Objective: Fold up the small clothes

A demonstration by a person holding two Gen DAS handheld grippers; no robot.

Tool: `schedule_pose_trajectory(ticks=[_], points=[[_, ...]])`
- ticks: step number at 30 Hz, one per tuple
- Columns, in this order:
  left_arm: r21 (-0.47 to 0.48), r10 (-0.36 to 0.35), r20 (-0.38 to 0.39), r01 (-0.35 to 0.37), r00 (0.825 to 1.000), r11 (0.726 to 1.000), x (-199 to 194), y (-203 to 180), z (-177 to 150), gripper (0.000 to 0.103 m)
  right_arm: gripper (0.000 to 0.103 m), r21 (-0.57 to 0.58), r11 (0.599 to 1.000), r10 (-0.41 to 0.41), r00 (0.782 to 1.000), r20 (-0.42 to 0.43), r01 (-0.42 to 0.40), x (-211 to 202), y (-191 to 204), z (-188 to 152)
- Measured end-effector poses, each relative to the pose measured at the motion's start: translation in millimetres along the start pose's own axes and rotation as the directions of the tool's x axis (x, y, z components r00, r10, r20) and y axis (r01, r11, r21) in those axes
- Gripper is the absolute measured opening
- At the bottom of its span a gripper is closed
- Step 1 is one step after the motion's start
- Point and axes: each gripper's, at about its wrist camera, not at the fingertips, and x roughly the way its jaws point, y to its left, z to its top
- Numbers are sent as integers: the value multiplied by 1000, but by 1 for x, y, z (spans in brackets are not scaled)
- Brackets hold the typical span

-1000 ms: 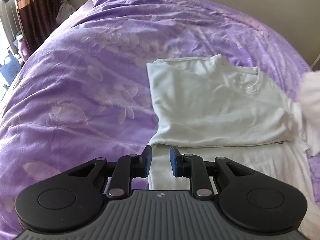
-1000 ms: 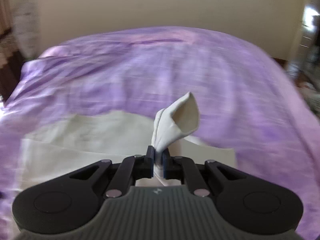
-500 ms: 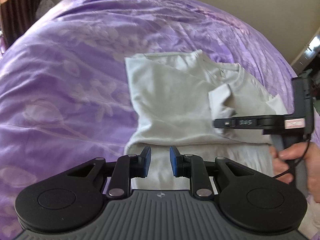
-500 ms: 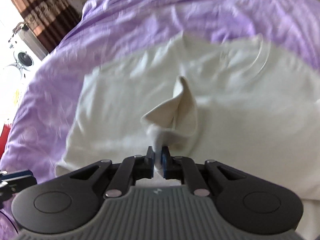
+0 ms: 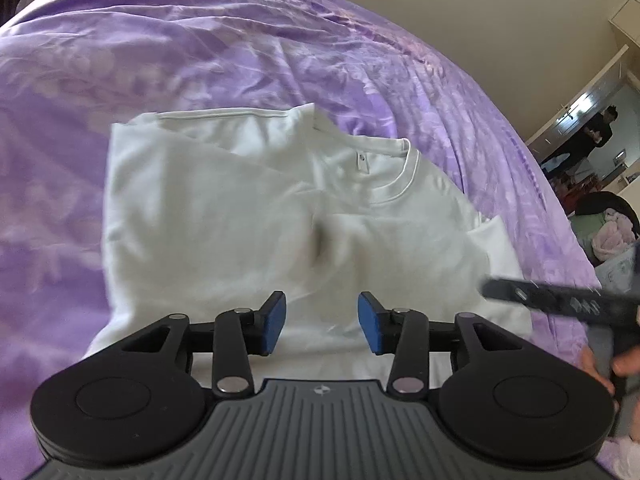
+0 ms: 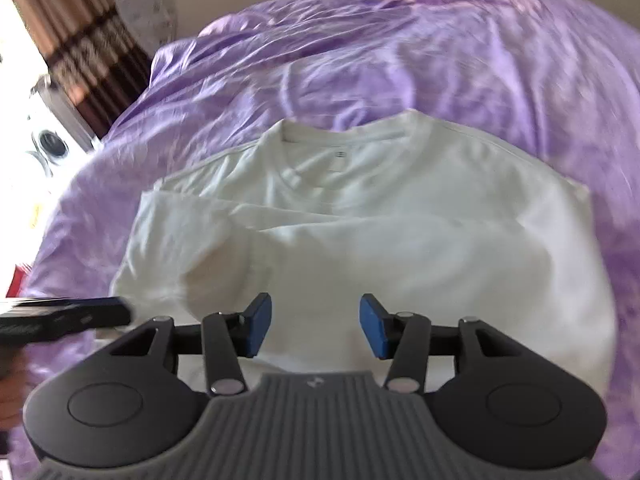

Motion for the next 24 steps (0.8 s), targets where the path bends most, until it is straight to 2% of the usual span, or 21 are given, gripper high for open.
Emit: schedule_pose_trajectory(ticks=[2,3,5,6,9,11,13,15,16,17,19,22,24], points=[[-11,-1,-2,1,1000,1000,12,-4,5,56,48,-3,999,-44,999,4,44,-13,-17,-4],[-9,10,3,-10,1000,1000,16,-5,7,56,48,-30,995,-92,996,8,93,-18,-25,-7],[0,57,11,-57,998,998,23,-6,10,57,48,-70,981,-179,984,21,180,-23,-39,-13],[7,88,10,-89,996,996,28,-5,12,57,48,-69,978,-197,980,18,198,-25,-50,-16],[9,153,-21,-152,988,988,44,4,20,65,48,31,978,-206,979,-11,206,-36,-92,-24],[-11,171,-46,-171,984,985,55,13,23,65,48,66,976,-207,978,-15,207,-39,-110,-31],[-55,166,-36,-168,986,984,62,20,23,65,48,68,972,-222,974,-30,224,-40,-123,-40],[-44,161,-14,-161,987,986,67,19,21,50,48,76,971,-223,974,-49,226,-39,-132,-47],[-16,173,-5,-174,985,985,68,15,20,22,49,79,971,-222,973,-58,226,-40,-136,-49],[27,186,0,-186,983,982,69,9,19,2,51,80,971,-223,973,-61,227,-40,-139,-52],[86,192,36,-194,981,977,63,-3,17,2,68,80,969,-228,972,-62,233,-45,-142,-55],[105,119,117,-131,986,986,37,-21,24,2,70,59,972,-223,972,-69,227,-47,-145,-58],[101,60,162,-77,985,992,15,-39,36,2,70,39,974,-216,971,-106,221,-41,-143,-63]])
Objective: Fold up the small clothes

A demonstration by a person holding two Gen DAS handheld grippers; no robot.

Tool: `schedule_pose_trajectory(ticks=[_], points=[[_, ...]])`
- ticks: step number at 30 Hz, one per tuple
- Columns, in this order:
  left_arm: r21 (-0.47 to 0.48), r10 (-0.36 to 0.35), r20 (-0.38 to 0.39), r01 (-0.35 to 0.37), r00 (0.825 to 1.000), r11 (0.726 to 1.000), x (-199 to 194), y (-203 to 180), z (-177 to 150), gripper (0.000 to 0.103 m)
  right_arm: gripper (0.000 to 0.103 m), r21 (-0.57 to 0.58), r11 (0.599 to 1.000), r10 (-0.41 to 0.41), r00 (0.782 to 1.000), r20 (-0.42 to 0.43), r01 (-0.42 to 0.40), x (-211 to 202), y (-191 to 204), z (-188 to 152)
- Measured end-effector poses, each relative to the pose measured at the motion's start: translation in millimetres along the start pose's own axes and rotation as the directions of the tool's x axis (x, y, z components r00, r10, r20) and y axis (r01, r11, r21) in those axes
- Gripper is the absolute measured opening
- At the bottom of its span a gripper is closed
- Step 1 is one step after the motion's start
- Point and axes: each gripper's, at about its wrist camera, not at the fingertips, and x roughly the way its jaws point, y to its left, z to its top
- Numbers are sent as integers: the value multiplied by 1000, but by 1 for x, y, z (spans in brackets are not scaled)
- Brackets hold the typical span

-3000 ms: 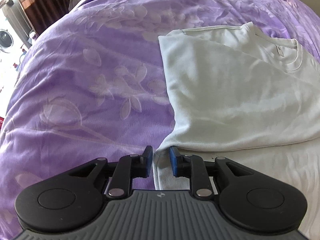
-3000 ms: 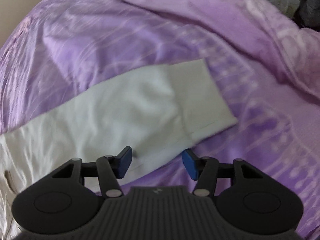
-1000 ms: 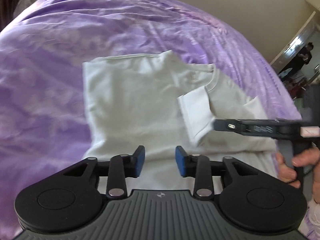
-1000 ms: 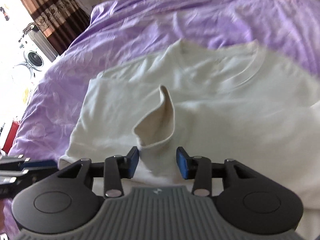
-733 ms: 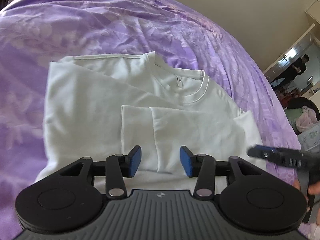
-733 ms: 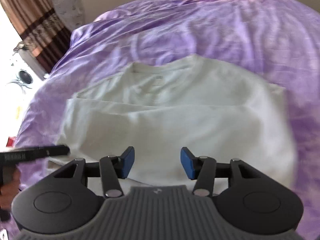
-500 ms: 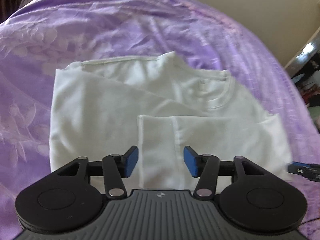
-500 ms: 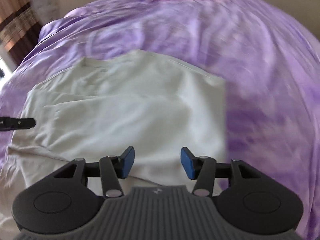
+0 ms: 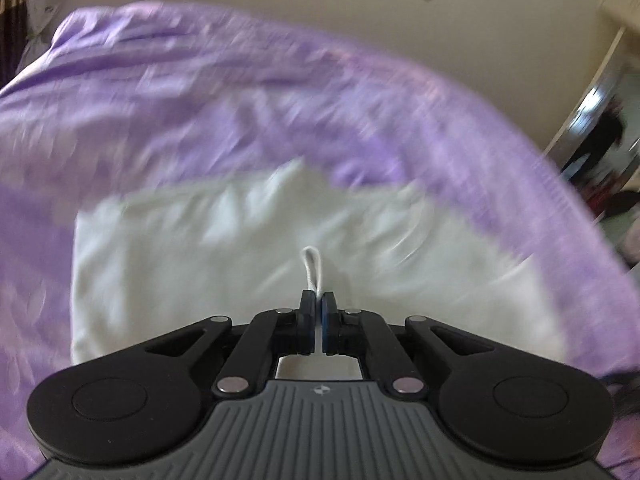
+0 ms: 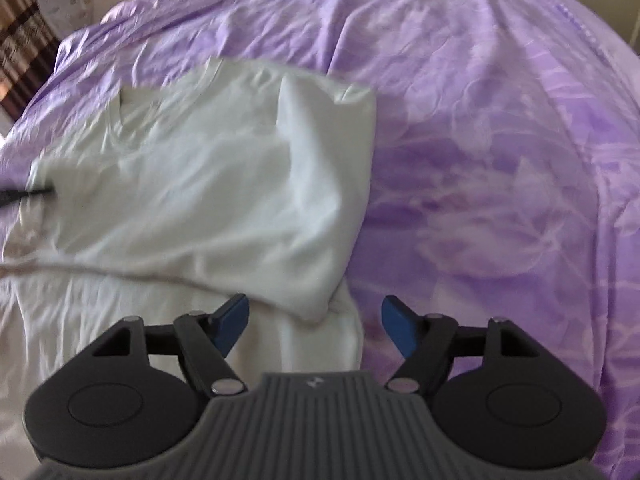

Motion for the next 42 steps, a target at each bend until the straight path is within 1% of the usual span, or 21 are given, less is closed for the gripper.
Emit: schedule_pose_trajectory(ticks=[4,8,9,10,11,12,13,14,15,16,18,19,21,24,25,29,32,34,37,40,42], points=[[48,-88,99,83,991,995,-44,-51,40,1,70,-31,999,-16,1000,-23,16,16,14,-6],[111,-125,193,105,973,988,-89,-89,70,1,69,-29,995,-92,996,-3,92,32,20,-1],[111,-130,219,107,967,988,-101,-90,76,1,60,-14,995,-99,995,-3,99,34,19,1],[101,-133,236,112,962,989,-111,-88,80,1,41,1,995,-103,995,-3,103,35,16,4],[91,-134,246,115,960,989,-118,-82,82,1,37,20,994,-111,994,-4,111,34,12,6],[91,-124,244,105,962,990,-123,-75,83,1,33,41,993,-106,994,1,106,30,6,8],[92,-102,236,82,967,992,-123,-68,81,1,22,58,993,-100,995,10,99,26,2,8],[85,-74,219,56,973,995,-119,-58,78,1,17,63,993,-104,995,13,103,22,-2,9],[68,-31,191,18,981,998,-111,-45,71,1,16,66,992,-113,993,15,112,20,-5,7],[53,-3,166,-6,986,999,-103,-34,64,1,7,76,990,-117,993,17,116,18,-9,6],[27,67,86,-70,994,997,-74,-5,44,1,3,107,987,-118,993,9,116,15,-17,2],[10,104,43,-105,994,994,-59,10,34,1,0,121,986,-118,993,0,117,17,-21,1],[-42,137,-61,-140,989,989,-25,42,10,1,0,141,981,-128,991,-27,131,22,-28,-3],[-52,213,-134,-221,968,974,6,71,-18,1,0,179,977,-109,993,-48,116,27,-39,-8],[-58,216,-148,-227,965,972,12,77,-24,1,0,188,976,-104,993,-51,112,27,-41,-9],[-79,203,-133,-214,970,974,15,89,-32,2,0,144,982,-119,992,-45,125,18,-35,-4],[-57,209,-136,-218,968,974,17,87,-31,3,5,122,988,-94,996,-4,94,7,-26,5],[-47,208,-137,-216,968,975,17,85,-33,3,28,97,993,-61,998,8,60,5,-18,11],[-49,198,-137,-207,970,977,15,86,-33,3,27,50,996,-80,997,12,80,7,-3,16],[-55,197,-137,-206,971,977,13,86,-34,3,27,89,995,-47,999,21,45,14,0,24],[-54,199,-136,-207,971,977,12,86,-34,3,27,111,993,-50,999,9,48,26,1,30]])
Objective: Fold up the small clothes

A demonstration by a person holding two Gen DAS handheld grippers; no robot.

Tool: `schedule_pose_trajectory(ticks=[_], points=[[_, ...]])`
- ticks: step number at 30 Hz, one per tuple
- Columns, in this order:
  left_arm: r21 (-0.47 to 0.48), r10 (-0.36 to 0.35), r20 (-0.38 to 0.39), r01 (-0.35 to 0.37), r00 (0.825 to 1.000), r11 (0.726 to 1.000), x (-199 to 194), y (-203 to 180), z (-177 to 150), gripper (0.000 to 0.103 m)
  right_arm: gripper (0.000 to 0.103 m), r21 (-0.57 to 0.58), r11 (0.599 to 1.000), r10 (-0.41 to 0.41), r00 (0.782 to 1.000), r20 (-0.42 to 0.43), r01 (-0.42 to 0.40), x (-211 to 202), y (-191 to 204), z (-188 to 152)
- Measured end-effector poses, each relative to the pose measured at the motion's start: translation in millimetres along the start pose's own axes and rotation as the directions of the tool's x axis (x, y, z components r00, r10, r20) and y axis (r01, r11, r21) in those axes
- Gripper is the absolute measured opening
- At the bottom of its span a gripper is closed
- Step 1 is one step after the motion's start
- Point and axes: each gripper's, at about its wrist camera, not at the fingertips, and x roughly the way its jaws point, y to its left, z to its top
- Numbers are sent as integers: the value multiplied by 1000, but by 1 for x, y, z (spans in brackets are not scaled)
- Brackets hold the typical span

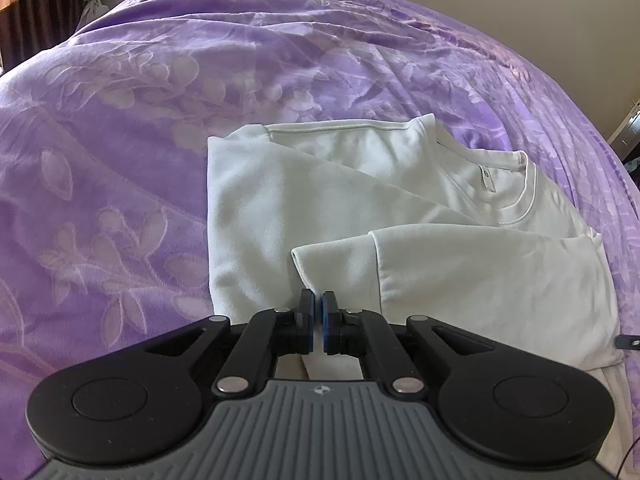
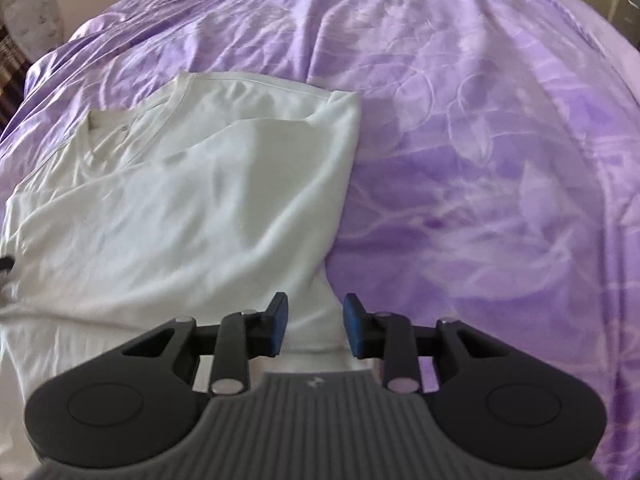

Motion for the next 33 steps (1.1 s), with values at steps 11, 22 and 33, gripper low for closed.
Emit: schedule_pose_trajectory(ticks=[11,22,33], points=[[12,-26,35,26,999,1000,-6,-3,-2,2,0,116,993,18,1000,25,-20,5,-30,-14],[37,52,-10,-51,999,998,5,-1,-6,1,2,160,979,-135,990,27,130,7,-41,-13],[35,47,-13,-47,999,998,8,2,-7,3,0,85,996,28,999,34,-31,35,-1,6]])
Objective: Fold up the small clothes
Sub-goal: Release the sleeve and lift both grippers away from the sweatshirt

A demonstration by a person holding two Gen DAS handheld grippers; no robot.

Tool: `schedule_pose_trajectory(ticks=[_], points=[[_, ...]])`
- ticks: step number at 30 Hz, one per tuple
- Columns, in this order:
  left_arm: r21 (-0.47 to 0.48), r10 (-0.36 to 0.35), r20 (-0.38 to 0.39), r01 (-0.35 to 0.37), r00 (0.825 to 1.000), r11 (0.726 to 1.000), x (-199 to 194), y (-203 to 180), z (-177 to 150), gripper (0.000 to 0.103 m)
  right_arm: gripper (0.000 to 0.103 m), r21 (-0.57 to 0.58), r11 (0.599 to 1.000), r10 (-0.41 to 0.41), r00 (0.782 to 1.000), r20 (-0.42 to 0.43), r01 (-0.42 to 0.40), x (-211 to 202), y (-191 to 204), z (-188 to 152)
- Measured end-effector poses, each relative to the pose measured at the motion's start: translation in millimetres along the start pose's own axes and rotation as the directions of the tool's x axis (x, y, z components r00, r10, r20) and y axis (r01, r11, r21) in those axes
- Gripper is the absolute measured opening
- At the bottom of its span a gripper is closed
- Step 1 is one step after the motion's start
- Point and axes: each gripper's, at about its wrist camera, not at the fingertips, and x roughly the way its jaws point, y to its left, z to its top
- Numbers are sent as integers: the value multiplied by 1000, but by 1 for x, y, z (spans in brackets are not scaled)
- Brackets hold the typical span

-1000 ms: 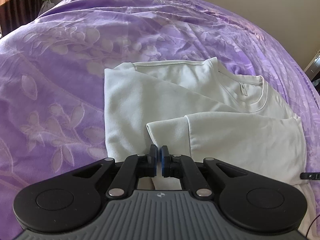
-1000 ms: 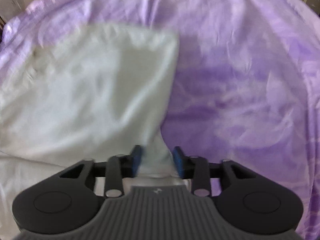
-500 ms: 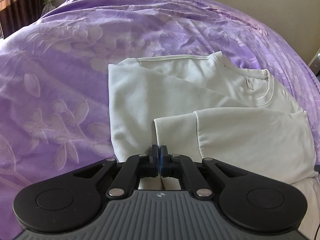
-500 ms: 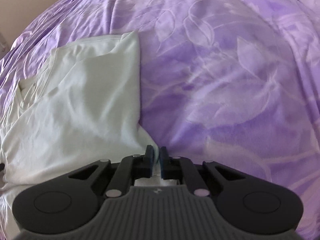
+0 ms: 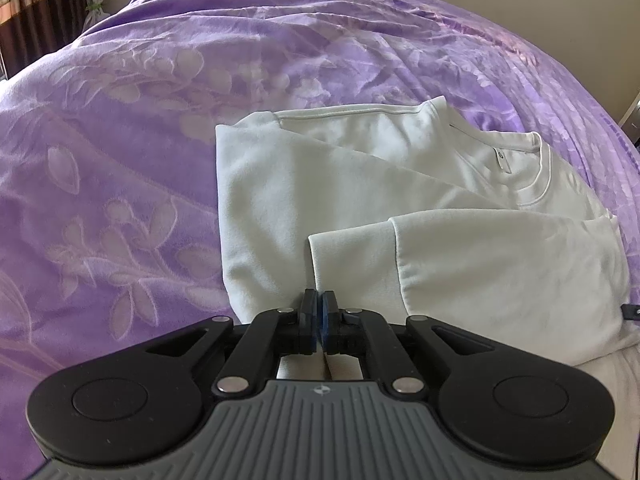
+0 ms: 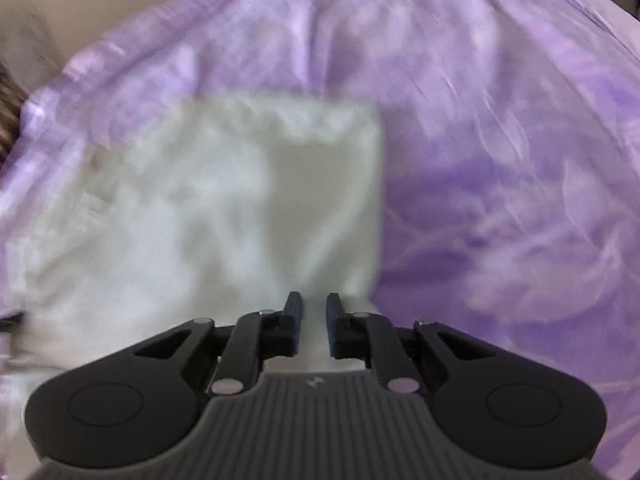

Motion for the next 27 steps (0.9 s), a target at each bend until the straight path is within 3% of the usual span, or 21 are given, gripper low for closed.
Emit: schedule_pose_trajectory(ticks=[5,12,17,19,21,27], points=[[-18,2,-15,-2,1000,1000,-1,2,3,9,0,18,999,-47,999,-7,47,18,-11,8],[36,67,-53,-65,996,997,-35,3,2,14,4,-82,986,-144,989,33,146,-16,6,11],[111,93,-43,-88,995,990,-83,-4,-5,16,6,-130,987,-87,995,56,94,-67,9,-2],[159,93,-23,-88,995,983,-110,-11,-9,16,15,-168,983,-67,995,74,79,-92,15,-8],[213,76,5,-76,997,974,-141,-19,-15,17,17,-209,976,-40,995,88,58,-119,22,-15],[401,12,56,-34,998,915,-229,-47,-47,24,28,-387,922,14,995,102,27,-208,48,-57]])
